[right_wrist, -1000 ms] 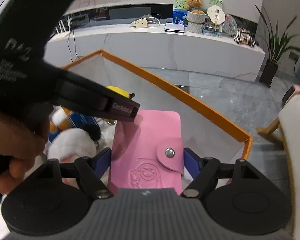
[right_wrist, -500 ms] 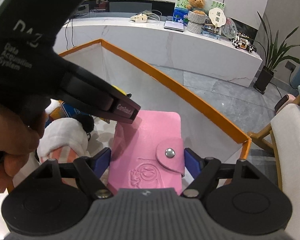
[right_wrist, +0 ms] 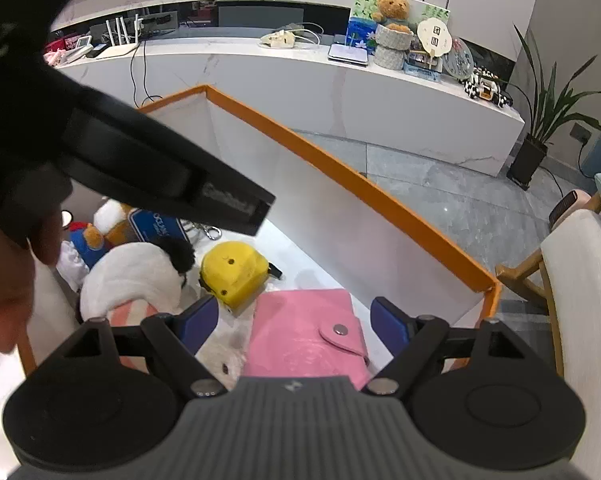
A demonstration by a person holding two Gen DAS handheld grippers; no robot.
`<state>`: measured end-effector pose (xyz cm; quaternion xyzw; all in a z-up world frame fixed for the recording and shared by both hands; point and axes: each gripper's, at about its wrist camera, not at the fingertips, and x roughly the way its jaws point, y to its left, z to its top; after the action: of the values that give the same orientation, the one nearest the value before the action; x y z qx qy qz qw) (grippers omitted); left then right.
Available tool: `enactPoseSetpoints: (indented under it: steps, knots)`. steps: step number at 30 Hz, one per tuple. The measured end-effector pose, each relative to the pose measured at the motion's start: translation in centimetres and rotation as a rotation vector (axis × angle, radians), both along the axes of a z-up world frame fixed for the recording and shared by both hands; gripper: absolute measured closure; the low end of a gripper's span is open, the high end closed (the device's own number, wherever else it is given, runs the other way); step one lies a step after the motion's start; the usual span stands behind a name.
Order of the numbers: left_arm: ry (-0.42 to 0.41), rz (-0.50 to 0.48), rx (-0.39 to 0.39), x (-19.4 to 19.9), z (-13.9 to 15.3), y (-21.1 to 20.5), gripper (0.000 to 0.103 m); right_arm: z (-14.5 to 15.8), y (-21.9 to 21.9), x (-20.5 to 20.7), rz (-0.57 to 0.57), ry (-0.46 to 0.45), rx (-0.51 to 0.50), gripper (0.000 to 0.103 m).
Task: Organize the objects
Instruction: 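Lower the tape measure and wallet into the box and open both grippers, then move both grippers back over the table toward the picture book and crocheted orange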
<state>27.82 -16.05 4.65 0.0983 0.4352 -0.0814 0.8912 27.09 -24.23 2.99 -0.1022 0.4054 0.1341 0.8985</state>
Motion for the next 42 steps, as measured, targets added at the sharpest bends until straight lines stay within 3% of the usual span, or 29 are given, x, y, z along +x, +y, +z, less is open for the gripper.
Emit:
enactPoseSetpoints:
  steps: [7,20,29,32,36,40,42]
  knots:
    - [-0.046,0.033,-0.015,-1.2,2.0,3.1,0.034,1.7,0.5,-0.8,0.021,-0.037,0.017,0.019]
    - [-0.116,0.127,0.027,-5.2,6.3,11.7,0.033,2.6,1.6,-1.9,0.063,-0.055,0.015,0.019]
    - [-0.135,0.186,0.025,-9.1,7.2,16.5,0.033,2.9,2.4,-2.6,0.095,-0.067,-0.002,0.019]
    - [-0.15,0.206,-0.031,-11.2,6.6,17.6,0.028,2.9,2.8,-3.1,0.113,-0.075,-0.01,0.019]
    - [-0.14,0.176,-0.051,-14.1,4.9,18.1,0.028,3.2,3.4,-3.9,0.137,-0.09,-0.017,0.019]
    - [-0.134,0.208,-0.133,-17.1,2.6,19.2,0.027,3.5,3.8,-4.8,0.162,-0.103,-0.029,0.019]
    - [-0.127,0.205,-0.131,-18.5,1.3,19.4,0.027,3.6,4.0,-5.3,0.175,-0.115,-0.039,0.019]
